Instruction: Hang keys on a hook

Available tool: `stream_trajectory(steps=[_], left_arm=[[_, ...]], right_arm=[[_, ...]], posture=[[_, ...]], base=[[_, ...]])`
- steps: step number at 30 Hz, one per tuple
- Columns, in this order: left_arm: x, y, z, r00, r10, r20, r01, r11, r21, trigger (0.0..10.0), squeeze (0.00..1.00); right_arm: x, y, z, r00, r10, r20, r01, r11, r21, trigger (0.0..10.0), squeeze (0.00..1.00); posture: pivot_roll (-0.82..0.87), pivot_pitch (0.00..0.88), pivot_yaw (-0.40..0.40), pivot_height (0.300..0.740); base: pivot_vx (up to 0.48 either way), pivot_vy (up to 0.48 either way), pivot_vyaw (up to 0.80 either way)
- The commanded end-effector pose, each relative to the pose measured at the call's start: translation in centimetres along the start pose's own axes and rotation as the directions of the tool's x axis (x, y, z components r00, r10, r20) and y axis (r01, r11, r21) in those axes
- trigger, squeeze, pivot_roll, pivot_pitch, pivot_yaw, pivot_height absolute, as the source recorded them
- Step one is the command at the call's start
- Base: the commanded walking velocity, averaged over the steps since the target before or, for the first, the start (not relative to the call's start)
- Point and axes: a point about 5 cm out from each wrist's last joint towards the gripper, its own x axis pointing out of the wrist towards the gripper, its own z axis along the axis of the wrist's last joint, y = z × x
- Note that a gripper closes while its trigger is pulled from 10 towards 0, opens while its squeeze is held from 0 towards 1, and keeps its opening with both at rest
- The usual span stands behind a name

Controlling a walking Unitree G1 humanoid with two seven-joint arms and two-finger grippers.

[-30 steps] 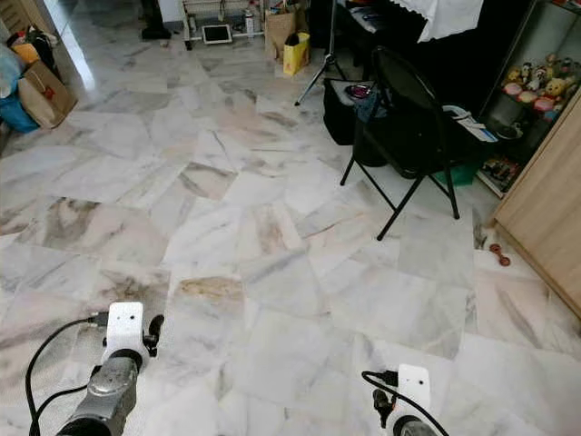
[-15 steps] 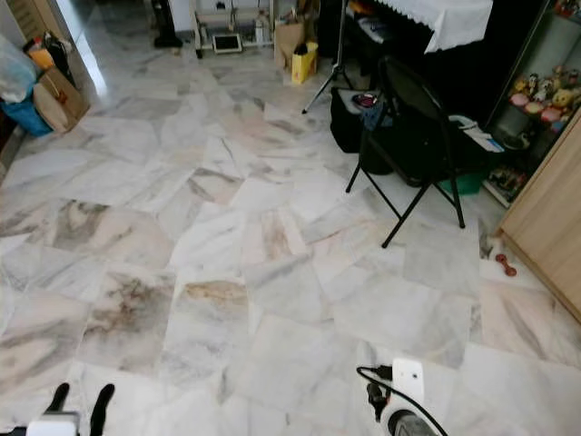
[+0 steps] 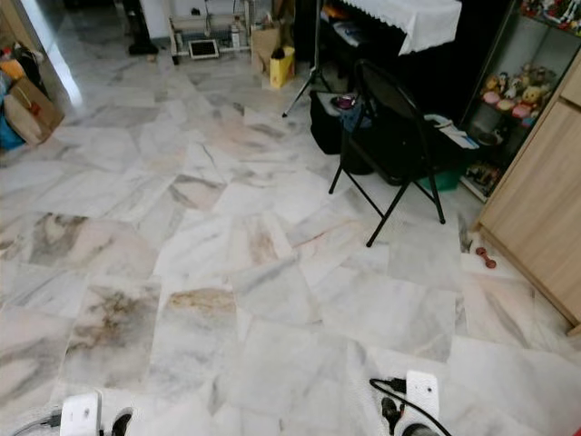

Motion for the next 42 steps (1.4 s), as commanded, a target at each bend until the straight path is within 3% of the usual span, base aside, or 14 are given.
stream_trajectory(steps=[1,3,6,16,19,22,25,36,42], left_arm=[[-0.4,0.1,-2.3,0.993,-0.01,-0.116,0.011,1.0,0.003,10.0,0.0],[-0.7,-0.6,-3.6,0.982,-0.036,-0.185,0.044,0.998,0.041,10.0,0.0],[-0.7,-1.0,-4.0,0.978,-0.033,-0.205,0.039,0.999,0.027,10.0,0.0],[0.5,-3.0,-1.5,0.983,-0.08,-0.168,0.084,0.996,0.017,10.0,0.0],[0.3,-2.7,-2.2,0.981,-0.084,-0.174,0.09,0.996,0.026,10.0,0.0],[0.0,-2.8,-2.8,0.975,-0.11,-0.192,0.13,0.987,0.097,10.0,0.0],[0.0,-2.8,-2.9,0.976,-0.105,-0.193,0.123,0.989,0.082,10.0,0.0],[0.1,-2.8,-2.6,0.977,-0.117,-0.181,0.136,0.986,0.1,10.0,0.0],[0.2,-3.0,-2.1,0.975,-0.145,-0.167,0.172,0.972,0.158,10.0,0.0]], right_arm=[[-0.1,0.0,-0.6,1.0,-0.004,-0.024,0.004,1.0,0.011,10.0,0.0],[-0.1,0.3,-0.9,0.999,0.002,-0.035,-0.002,1.0,0.003,10.0,0.0],[-0.1,0.4,-1.0,0.999,0.004,-0.034,-0.003,1.0,0.01,10.0,0.0],[-0.2,-0.4,-0.8,0.999,-0.006,-0.051,0.006,1.0,0.004,10.0,0.0],[-0.3,-1.1,-0.9,0.997,-0.018,-0.071,0.019,1.0,0.012,10.0,0.0],[-0.5,-1.8,-1.3,0.996,-0.027,-0.087,0.029,0.999,0.023,10.0,0.0],[-0.7,-1.9,-1.7,0.995,-0.024,-0.098,0.027,0.999,0.028,10.0,0.0],[-0.6,-0.5,-2.9,0.99,-0.013,-0.138,0.015,1.0,0.014,10.0,0.0],[-0.6,-0.3,-2.8,0.991,-0.017,-0.135,0.018,1.0,0.007,10.0,0.0]], posture=[[-0.11,0.0,-0.015,0.74],[-0.11,0.0,-0.015,0.74],[-0.12,0.004,-0.014,0.74],[-0.12,0.051,-0.023,0.74],[-0.13,0.058,-0.019,0.74],[-0.13,0.058,-0.018,0.74],[-0.13,0.059,-0.019,0.74],[-0.14,0.047,-0.007,0.74],[-0.15,0.035,0.005,0.74]], base=[[0.0,0.0,0.0],[0.0,0.0,0.0],[0.0,0.0,0.0],[0.0,0.0,0.0],[0.0,0.0,-0.31],[0.0,0.0,-0.64],[0.0,0.0,-0.69],[0.0,0.0,-0.7],[0.0,0.0,-0.7]])
